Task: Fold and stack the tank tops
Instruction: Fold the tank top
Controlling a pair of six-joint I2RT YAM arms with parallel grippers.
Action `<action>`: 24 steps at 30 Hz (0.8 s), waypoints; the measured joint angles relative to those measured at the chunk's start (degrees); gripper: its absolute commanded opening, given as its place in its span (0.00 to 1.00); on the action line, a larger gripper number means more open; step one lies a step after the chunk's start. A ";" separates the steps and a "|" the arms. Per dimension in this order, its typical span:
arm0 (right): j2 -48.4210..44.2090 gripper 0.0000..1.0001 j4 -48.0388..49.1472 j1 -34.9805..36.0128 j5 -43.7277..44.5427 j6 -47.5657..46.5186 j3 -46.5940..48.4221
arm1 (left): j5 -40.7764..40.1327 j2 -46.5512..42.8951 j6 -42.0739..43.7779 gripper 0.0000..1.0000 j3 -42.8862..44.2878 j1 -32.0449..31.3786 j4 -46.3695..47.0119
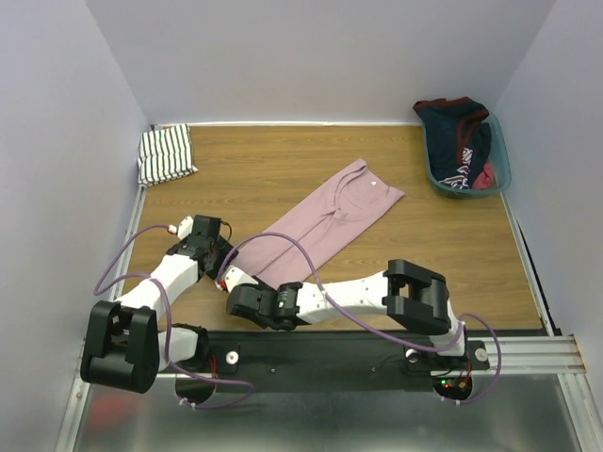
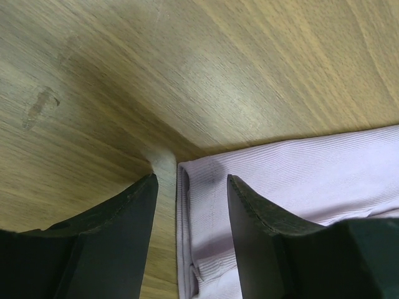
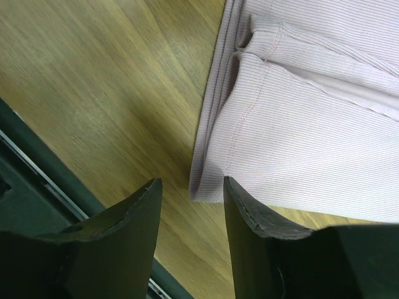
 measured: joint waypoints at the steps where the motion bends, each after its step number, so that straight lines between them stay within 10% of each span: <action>1: 0.09 0.50 0.00 0.00 0.13 -0.15 0.00 | 0.07 0.15 0.00 0.56 -0.26 0.00 0.37; 13: 2.73 0.48 0.07 0.00 1.44 -0.98 1.18 | 0.48 2.60 0.39 0.20 -0.61 0.00 3.30; 17: 2.84 0.31 0.04 0.00 1.44 -0.92 1.20 | 0.92 3.37 1.03 0.00 -0.61 0.00 4.55; 24: 3.10 0.10 -0.02 -0.55 1.42 -1.33 1.33 | 1.25 3.63 2.23 0.00 -0.59 0.00 5.31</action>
